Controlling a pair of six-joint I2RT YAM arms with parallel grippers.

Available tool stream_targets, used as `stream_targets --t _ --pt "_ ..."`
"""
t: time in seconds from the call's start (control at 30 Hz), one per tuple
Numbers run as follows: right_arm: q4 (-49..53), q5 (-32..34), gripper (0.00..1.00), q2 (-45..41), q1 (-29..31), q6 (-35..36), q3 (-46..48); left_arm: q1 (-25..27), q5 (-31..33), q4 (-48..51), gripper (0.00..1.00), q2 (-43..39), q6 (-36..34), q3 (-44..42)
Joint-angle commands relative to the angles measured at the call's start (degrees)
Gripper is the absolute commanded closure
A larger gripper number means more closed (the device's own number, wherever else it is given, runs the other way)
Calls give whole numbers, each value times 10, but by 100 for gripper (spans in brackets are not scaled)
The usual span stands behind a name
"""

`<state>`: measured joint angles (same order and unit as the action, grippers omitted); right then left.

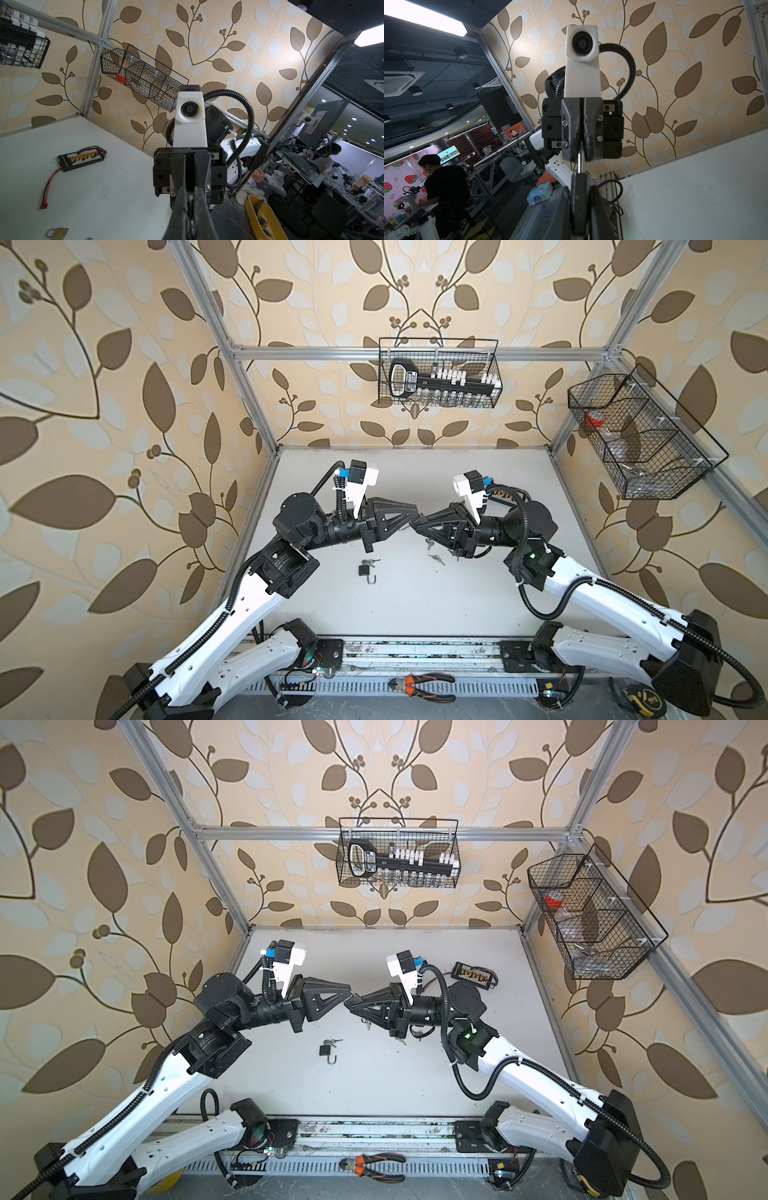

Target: Lock with the key

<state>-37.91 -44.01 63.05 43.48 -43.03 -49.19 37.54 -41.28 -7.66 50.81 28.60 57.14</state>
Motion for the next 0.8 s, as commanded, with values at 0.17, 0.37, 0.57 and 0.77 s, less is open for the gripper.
stream_targets --t 0.17,0.37,0.57,0.77 --pt "-124 33 100 0 -4 -33 -78 67 -53 117 100 75 -44 -36" --pt "-129 15 100 13 -15 -36 -114 111 -67 153 100 115 -83 -35" --pt "-124 16 100 -5 -36 -34 -97 113 -55 187 100 107 -110 -19" --pt "-8 -16 100 -33 -36 65 -91 85 -7 150 100 57 -80 2"
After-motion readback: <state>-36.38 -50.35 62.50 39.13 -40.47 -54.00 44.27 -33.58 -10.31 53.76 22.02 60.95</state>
